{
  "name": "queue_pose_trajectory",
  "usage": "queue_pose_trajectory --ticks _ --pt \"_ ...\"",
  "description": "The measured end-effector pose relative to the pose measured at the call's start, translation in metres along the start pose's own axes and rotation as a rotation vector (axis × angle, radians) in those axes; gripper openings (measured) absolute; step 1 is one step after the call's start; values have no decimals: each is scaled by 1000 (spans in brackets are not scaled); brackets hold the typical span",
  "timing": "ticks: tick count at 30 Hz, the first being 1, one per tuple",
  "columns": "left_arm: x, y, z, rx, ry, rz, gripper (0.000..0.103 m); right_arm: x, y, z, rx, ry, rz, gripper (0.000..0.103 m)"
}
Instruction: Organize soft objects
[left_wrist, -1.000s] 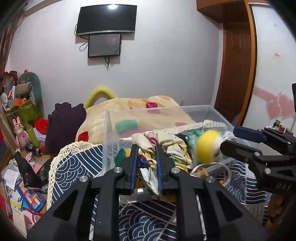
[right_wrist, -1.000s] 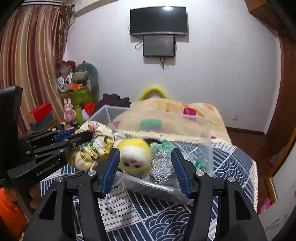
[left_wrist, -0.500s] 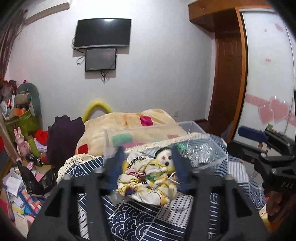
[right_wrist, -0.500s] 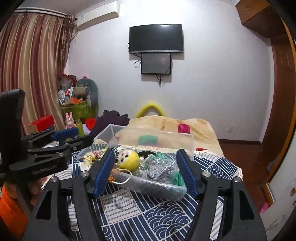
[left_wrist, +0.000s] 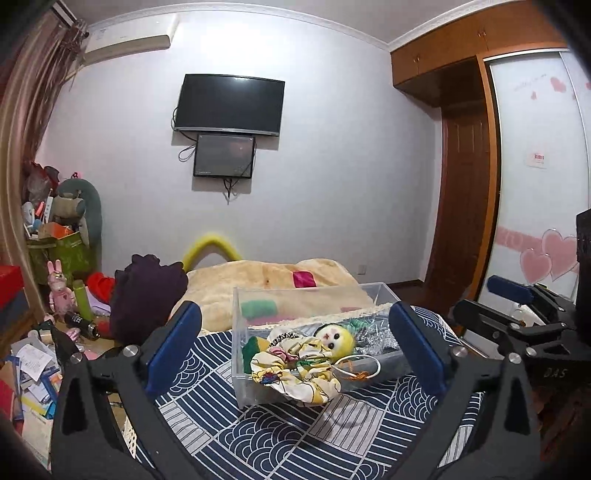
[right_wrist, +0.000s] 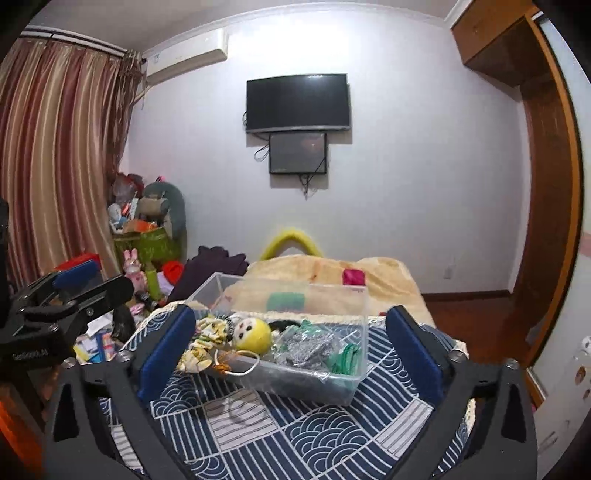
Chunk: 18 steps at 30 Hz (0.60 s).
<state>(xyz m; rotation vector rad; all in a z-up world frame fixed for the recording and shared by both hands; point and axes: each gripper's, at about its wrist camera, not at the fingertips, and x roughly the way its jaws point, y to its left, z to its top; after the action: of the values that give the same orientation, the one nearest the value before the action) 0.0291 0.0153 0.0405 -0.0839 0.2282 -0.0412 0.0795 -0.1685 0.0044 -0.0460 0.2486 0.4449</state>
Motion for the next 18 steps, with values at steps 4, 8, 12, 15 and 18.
queue_pose_trajectory --ticks 4,8,12,15,18 --pt "2 -2 -2 -3 13 -7 103 -3 -1 -1 1 -6 -16 103" --pt "-1 -6 -4 1 12 -10 103 -5 -3 -4 10 -3 -18 103" --pt "-1 -9 -5 19 10 -7 103 -6 -3 -4 11 0 -21 103" --pt "-3 -14 -6 36 4 -2 103 -7 -3 -4 11 -4 -23 103" --pt "-4 -17 -7 50 -3 -3 103 -9 -3 -3 16 -9 -27 103"
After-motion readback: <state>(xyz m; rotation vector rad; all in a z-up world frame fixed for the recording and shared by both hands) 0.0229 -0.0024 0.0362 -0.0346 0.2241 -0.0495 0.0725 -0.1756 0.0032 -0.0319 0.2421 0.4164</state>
